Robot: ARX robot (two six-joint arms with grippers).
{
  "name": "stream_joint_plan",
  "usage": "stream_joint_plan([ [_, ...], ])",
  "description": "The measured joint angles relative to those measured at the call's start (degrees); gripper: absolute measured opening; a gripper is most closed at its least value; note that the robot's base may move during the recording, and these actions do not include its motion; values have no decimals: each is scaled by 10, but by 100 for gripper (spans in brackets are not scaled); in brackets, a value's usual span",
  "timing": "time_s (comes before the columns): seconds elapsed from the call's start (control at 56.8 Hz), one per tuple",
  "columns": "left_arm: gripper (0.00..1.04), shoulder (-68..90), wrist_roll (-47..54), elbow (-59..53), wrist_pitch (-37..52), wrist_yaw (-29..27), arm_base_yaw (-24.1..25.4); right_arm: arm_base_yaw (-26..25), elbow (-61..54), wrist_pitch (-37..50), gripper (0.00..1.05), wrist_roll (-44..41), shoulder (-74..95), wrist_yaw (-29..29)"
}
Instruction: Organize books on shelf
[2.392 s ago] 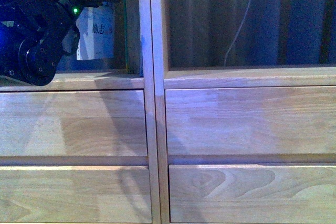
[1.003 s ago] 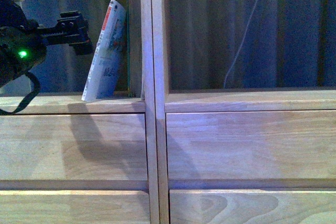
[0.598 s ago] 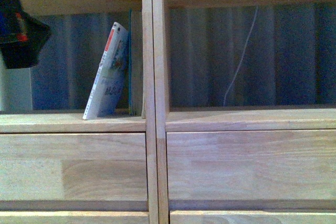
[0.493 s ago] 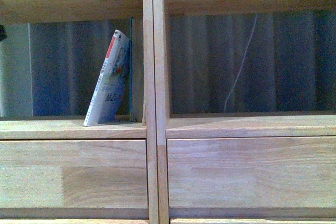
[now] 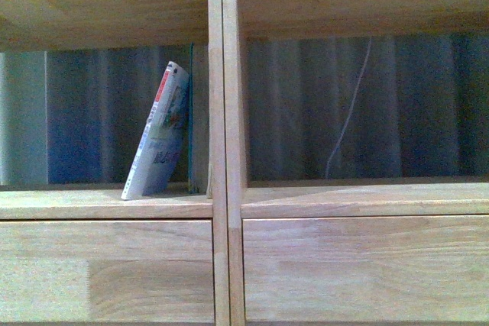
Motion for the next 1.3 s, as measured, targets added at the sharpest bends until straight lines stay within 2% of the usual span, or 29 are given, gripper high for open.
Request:
stream_joint_plan([
  [0.053, 59, -13, 3, -23, 2, 10, 9, 36, -10, 0, 43, -3, -12, 38],
  [0.106, 50, -27, 4, -44, 7, 15, 17, 59, -19, 0, 35, -7, -21, 46],
  [0.246, 26, -59, 7, -90, 22, 38, 38, 68, -41, 0, 12, -13, -40, 55],
  [0.281, 20, -68, 8, -102, 24, 74, 59, 68, -47, 0, 5, -13, -45, 55],
  [0.387, 2, -88, 7, -130, 30, 95, 99, 69, -59, 0, 3, -15, -59, 55],
  [0.545, 3, -116, 10, -163, 35, 101, 103, 69, -74, -67, 3, -16, -134, 56],
  [0.968, 3, -176, 10, -212, 30, 102, 104, 69, -107, -66, 3, -16, -174, 55],
  [1.073, 3, -243, 10, -221, -43, 103, 104, 69, -107, -65, 3, -16, -177, 56],
  [1.302, 3, -273, 10, -229, -48, 102, 104, 69, -107, -65, 3, -16, -179, 55],
])
